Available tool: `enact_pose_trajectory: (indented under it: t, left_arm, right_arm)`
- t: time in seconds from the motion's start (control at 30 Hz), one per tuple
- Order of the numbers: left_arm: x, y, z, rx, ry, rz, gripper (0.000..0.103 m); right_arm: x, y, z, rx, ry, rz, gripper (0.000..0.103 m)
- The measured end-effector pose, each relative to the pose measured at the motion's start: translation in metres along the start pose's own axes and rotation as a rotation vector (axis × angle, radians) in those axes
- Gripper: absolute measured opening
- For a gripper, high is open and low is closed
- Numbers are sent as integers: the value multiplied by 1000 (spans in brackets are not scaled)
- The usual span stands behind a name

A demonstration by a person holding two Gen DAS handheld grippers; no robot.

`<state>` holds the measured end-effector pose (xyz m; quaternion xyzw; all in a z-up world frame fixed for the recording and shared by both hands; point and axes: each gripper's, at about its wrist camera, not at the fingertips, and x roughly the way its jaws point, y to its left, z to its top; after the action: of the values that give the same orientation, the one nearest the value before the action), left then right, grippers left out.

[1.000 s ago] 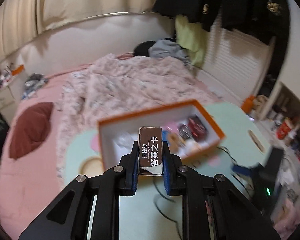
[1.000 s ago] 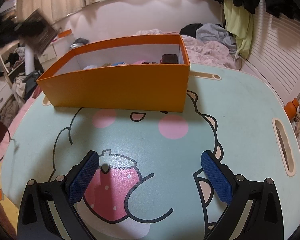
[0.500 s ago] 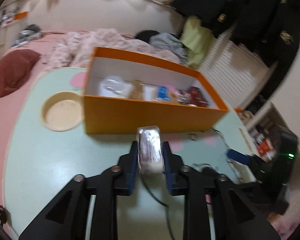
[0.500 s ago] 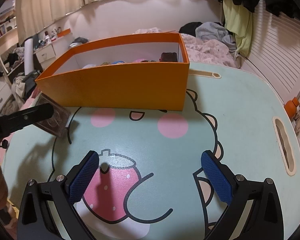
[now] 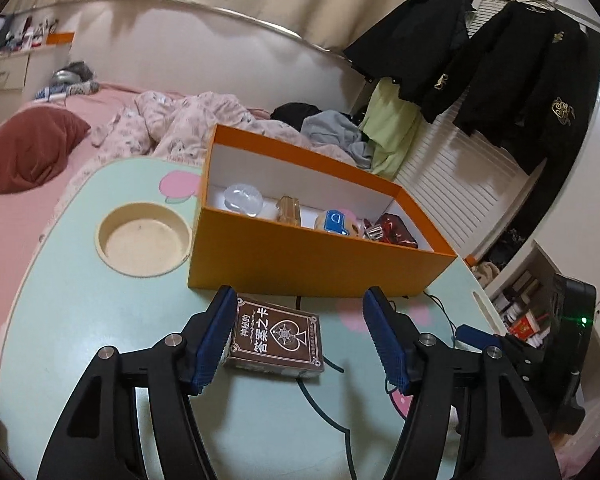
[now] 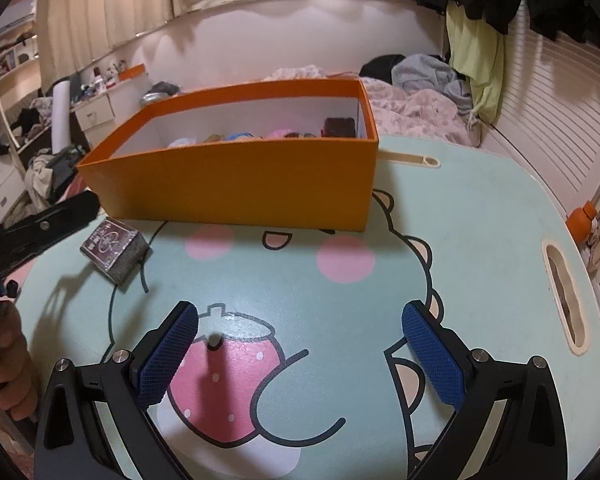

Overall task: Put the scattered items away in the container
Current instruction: 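Lift the card box out and set it on the table, open left gripper, then reach into the orange box and grasp the clear plastic cup with the right gripper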

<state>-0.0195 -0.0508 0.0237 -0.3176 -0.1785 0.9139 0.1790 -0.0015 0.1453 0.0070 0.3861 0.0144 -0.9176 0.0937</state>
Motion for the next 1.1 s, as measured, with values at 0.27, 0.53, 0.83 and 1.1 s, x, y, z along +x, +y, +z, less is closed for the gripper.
enact_pose_trajectory:
  t: [0.27, 0.53, 0.83, 1.1]
  left_arm:
    - [-5, 9, -1, -40, -9, -28, 66]
    - [-7, 6, -4, -31, -19, -18, 66]
    - [-7, 9, -5, -32, -18, -23, 66]
    - [-9, 8, -8, -26, -26, -23, 66]
  right_arm:
    - [-27, 5, 16, -48, -46, 163, 69]
    - [-30, 10, 124, -19, 46, 208, 44]
    - [85, 62, 183, -18, 364, 217, 42]
    - [134, 102, 184, -90, 416, 99, 42]
